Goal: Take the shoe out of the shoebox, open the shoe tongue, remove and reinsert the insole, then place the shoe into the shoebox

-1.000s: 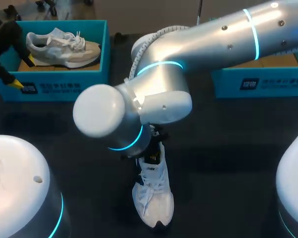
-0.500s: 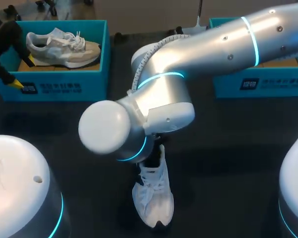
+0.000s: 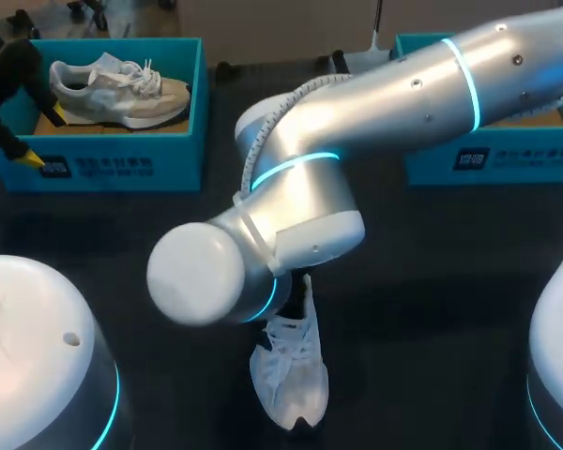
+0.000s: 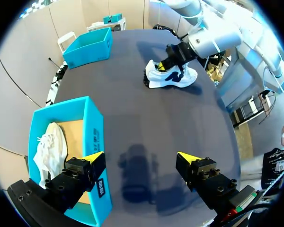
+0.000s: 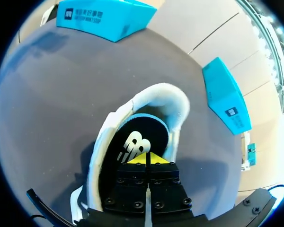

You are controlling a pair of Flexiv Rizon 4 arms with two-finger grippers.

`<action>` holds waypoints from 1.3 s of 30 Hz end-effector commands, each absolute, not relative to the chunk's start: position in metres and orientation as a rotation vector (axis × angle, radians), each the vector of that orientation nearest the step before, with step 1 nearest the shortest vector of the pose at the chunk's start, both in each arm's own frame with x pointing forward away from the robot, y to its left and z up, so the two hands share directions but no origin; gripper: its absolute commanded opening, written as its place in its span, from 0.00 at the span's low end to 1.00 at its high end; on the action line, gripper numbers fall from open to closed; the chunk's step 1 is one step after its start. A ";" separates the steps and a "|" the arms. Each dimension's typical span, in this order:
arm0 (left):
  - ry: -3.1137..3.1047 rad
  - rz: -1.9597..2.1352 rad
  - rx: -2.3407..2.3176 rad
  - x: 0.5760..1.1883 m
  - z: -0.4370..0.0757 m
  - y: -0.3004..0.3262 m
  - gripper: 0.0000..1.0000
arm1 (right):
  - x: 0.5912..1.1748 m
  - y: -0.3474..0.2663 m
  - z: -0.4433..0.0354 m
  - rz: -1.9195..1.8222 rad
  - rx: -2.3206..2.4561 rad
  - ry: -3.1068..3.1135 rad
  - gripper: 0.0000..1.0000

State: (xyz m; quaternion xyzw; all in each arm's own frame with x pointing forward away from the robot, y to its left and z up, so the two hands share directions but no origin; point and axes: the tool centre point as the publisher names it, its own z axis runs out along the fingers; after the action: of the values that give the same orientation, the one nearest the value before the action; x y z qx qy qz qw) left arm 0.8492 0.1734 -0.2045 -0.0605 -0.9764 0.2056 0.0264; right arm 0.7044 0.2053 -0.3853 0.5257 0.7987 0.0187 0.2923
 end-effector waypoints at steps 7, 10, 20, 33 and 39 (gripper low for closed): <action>-3.018 0.630 -0.187 0.849 -0.204 0.174 1.00 | 0.707 0.211 -0.409 0.308 1.939 1.736 0.00; -3.018 0.630 -0.187 0.849 -0.204 0.174 1.00 | 0.704 0.211 -0.397 0.317 1.931 1.730 0.00; -3.018 0.630 -0.187 0.849 -0.204 0.174 1.00 | 0.709 0.221 -0.379 0.319 1.933 1.748 0.00; -3.018 0.630 -0.187 0.849 -0.204 0.174 1.00 | 0.720 0.225 -0.419 0.290 2.044 1.813 0.00; -3.018 0.630 -0.187 0.849 -0.204 0.174 1.00 | 0.708 0.231 -0.386 0.295 2.021 1.768 0.00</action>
State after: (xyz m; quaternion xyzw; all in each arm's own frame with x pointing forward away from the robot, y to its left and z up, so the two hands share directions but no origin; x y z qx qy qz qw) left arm 0.8491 0.1735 -0.2045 -0.0602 -0.9764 0.2056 0.0263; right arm 0.7211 0.2256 -0.4000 0.5799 0.7828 0.0607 0.2175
